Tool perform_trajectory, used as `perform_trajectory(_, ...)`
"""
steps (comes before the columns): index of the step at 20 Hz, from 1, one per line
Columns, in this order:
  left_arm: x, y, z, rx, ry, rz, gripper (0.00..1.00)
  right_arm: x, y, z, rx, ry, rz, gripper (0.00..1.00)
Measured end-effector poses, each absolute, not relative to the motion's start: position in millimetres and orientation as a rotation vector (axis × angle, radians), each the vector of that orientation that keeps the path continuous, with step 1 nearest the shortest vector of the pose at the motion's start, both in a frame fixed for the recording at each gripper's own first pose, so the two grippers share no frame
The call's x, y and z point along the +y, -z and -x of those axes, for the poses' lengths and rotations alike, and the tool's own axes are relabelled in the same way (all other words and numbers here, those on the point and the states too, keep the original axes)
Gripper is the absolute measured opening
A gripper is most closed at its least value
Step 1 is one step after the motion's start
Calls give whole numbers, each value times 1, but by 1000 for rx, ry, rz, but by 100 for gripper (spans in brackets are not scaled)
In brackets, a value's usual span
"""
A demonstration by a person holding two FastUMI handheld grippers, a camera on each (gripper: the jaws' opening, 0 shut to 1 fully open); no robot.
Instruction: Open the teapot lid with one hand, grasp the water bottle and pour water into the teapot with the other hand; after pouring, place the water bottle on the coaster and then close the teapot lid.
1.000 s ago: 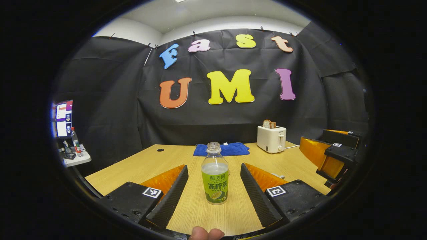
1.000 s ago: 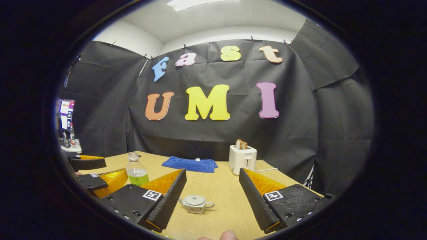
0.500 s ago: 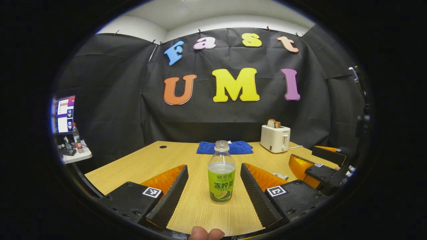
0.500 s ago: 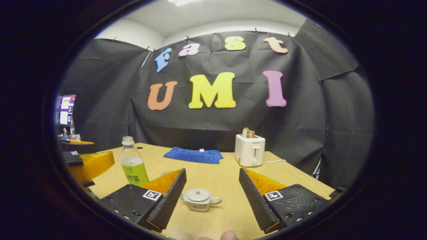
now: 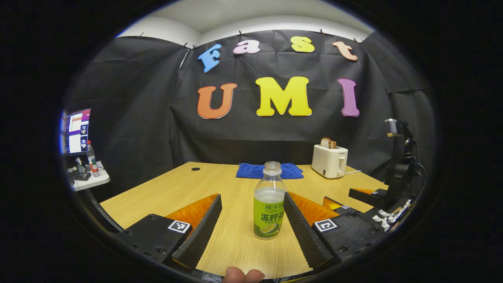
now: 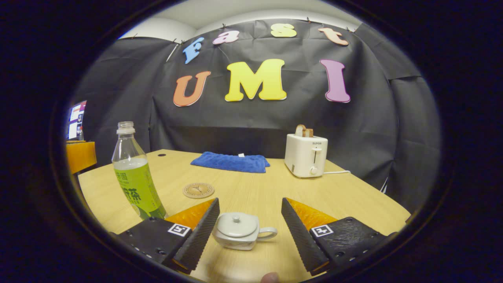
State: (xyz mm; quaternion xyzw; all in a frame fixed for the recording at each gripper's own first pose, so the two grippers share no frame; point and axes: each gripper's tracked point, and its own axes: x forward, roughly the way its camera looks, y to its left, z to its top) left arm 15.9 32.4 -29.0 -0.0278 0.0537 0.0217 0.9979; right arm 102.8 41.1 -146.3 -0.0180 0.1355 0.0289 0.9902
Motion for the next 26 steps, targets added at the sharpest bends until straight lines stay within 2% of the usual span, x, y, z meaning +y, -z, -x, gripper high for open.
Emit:
perform_trajectory(2, 33, 31, -16, 112, -42, 53, 98, 46, 151, -106, 284, -68, 36, 86)
perform_trajectory(4, 33, 31, -17, 114, -39, 54, 98, 52, 149, -107, 285, -74, 47, 70)
perform_trajectory(5, 33, 33, -17, 115, -41, 52, 98, 52, 150, -106, 284, -73, 60, 57)
perform_trajectory(7, 34, 33, -18, 119, -44, 52, 98, 55, 150, -107, 288, -71, 68, 41)
perform_trajectory(8, 35, 34, -18, 119, -44, 52, 98, 56, 150, -106, 290, -66, 71, 36)
perform_trajectory(9, 35, 34, -17, 118, -45, 51, 98, 58, 152, -107, 297, -66, 72, 17)
perform_trajectory(12, 34, 34, -18, 121, -42, 52, 99, 58, 149, -101, 307, -87, 72, 17)
perform_trajectory(13, 34, 35, -18, 122, -41, 50, 98, 58, 154, -107, 307, -84, 75, 5)
perform_trajectory(14, 33, 35, -17, 126, -38, 45, 98, 59, 156, -110, 308, -87, 87, 2)
perform_trajectory(26, 12, 78, -34, 217, 34, 69, 99, 61, 136, -113, 274, -148, -11, 2)
